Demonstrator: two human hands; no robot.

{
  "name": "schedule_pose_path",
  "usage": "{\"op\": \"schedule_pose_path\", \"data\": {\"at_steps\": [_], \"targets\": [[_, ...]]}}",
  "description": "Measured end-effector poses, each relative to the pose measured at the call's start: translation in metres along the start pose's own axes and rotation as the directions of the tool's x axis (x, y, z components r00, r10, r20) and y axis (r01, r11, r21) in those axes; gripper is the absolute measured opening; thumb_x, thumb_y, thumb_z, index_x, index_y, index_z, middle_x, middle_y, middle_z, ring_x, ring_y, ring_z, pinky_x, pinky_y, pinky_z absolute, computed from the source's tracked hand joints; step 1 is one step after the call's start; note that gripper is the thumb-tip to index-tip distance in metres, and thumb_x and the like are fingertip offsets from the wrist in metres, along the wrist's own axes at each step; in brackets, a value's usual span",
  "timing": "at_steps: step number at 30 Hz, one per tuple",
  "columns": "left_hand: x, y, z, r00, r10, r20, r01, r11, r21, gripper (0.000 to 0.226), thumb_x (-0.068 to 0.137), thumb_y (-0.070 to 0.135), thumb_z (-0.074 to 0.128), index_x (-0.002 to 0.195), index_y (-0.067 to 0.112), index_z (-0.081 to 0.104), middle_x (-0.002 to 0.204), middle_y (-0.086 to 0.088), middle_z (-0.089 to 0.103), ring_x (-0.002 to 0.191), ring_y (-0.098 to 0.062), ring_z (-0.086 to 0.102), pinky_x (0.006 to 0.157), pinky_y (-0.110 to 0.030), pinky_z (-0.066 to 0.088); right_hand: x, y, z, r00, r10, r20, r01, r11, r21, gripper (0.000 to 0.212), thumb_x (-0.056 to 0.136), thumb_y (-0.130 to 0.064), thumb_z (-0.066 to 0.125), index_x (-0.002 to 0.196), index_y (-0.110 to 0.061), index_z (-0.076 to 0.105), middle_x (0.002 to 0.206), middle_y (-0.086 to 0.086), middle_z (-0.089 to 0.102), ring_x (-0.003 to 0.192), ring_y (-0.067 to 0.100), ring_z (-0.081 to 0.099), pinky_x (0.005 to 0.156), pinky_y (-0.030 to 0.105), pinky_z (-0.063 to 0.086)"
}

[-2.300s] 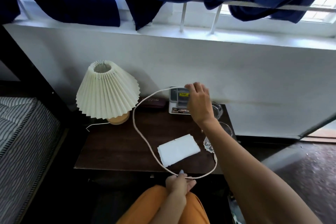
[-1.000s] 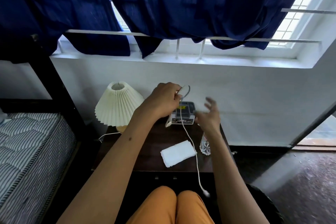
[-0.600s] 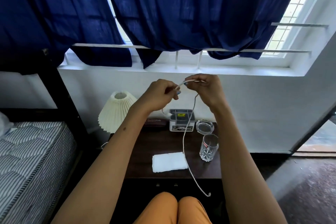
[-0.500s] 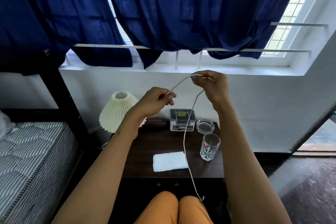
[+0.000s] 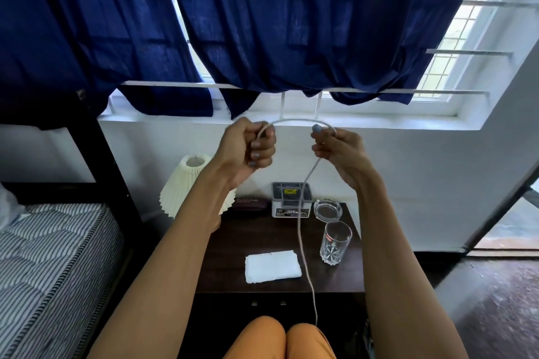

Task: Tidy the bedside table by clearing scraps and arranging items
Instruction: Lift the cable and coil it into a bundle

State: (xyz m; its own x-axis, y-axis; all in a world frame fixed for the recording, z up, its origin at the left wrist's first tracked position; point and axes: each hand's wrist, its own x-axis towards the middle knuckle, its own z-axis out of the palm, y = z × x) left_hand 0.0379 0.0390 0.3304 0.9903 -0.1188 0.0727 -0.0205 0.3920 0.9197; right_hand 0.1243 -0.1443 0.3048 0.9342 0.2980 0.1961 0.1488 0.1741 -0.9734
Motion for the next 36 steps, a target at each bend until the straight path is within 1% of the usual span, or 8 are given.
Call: {"op": "schedule_pose_path", "data": {"at_steps": [5,8,12,15,20,25,29,36], "targets": [[0.004,0.030,0.027,0.994,0.048,0.097,-0.032,0.985,-0.167,0.031,0.089,0.012,0.025,0.076,0.008,0.052,0.047,0.008,0.031,0.040,-0.004,0.025,0.040,-0.018,0.016,-0.003,0.021,0.003,0.951,0.121,0.286,-0.248,0.848,0.468,0.033,0.058,-0.035,0.083,0.081,-0.014,0.072,0.079,0.002,0.067,0.072,0.014,0.065,0.067,0.021,0.056],[0.010,0.039,0.037,0.994,0.031,0.107,-0.004,0.969,-0.246,0.037,0.091,0.012,0.026,0.093,0.001,0.061,0.049,0.006,0.032,0.042,-0.005,0.027,0.040,-0.016,0.023,-0.001,0.026,0.010,0.955,0.200,0.219,-0.288,0.806,0.517,0.024,0.069,-0.037,0.074,0.080,-0.017,0.071,0.079,0.001,0.063,0.055,0.008,0.057,0.051,0.019,0.050],[0.018,0.042,0.053,0.997,0.053,0.064,-0.034,0.962,-0.270,0.024,0.096,0.005,0.035,0.100,0.000,0.058,0.056,0.004,0.046,0.048,-0.006,0.042,0.050,-0.019,0.048,-0.002,0.012,0.023,0.942,0.317,0.114,-0.311,0.948,-0.070,0.029,0.093,-0.043,0.050,0.092,-0.020,0.068,0.072,-0.004,0.063,0.043,0.005,0.029,0.036,0.017,0.021],[0.030,0.039,0.061,0.993,0.110,-0.047,-0.119,0.958,-0.259,0.017,0.096,-0.001,0.040,0.104,-0.004,0.056,0.068,-0.004,0.060,0.056,-0.012,0.061,0.070,-0.030,0.061,-0.010,-0.006,0.032,0.937,0.341,0.073,-0.264,0.831,-0.491,0.035,0.092,-0.048,0.051,0.090,-0.020,0.071,0.072,-0.001,0.069,0.041,0.006,0.024,0.035,0.018,0.017],[0.049,0.035,0.050,0.931,0.214,-0.296,-0.195,0.976,0.092,0.032,0.091,-0.006,0.050,0.123,-0.011,0.049,0.099,-0.016,0.065,0.075,-0.018,0.065,0.071,-0.022,0.057,-0.022,-0.052,0.032,0.900,0.434,0.048,-0.237,0.577,-0.781,0.031,0.091,-0.042,0.054,0.091,-0.018,0.074,0.068,-0.001,0.069,0.061,0.009,0.041,0.060,0.024,0.033],[0.056,0.025,0.035,0.843,0.415,-0.344,-0.244,0.863,0.442,0.039,0.090,-0.003,0.054,0.130,-0.006,0.050,0.119,-0.014,0.064,0.098,-0.017,0.064,0.088,-0.023,0.052,-0.023,-0.089,0.037,0.934,0.351,0.069,-0.191,0.653,-0.733,0.019,0.096,-0.017,0.047,0.099,-0.009,0.065,0.062,0.007,0.061,0.059,0.014,0.058,0.066,0.025,0.048],[0.051,0.026,0.030,0.852,0.455,-0.260,-0.227,0.768,0.599,0.026,0.090,-0.001,0.055,0.115,-0.003,0.062,0.099,-0.008,0.064,0.087,-0.007,0.062,0.082,-0.022,0.049,-0.014,-0.101,0.042,0.992,0.120,0.046,-0.041,0.636,-0.771,0.018,0.095,-0.019,0.051,0.095,-0.013,0.067,0.066,0.005,0.062,0.052,0.015,0.056,0.053,0.022,0.049],[0.028,0.043,0.029,0.998,0.050,0.025,-0.056,0.907,0.418,0.027,0.092,-0.007,0.046,0.115,-0.010,0.059,0.093,-0.015,0.070,0.079,-0.018,0.070,0.083,-0.028,0.058,0.002,-0.112,0.033,0.938,-0.322,0.126,0.307,0.609,-0.731,0.005,0.076,-0.019,0.076,0.080,-0.016,0.077,0.071,-0.010,0.069,0.067,0.000,0.061,0.068,0.010,0.044]]}}
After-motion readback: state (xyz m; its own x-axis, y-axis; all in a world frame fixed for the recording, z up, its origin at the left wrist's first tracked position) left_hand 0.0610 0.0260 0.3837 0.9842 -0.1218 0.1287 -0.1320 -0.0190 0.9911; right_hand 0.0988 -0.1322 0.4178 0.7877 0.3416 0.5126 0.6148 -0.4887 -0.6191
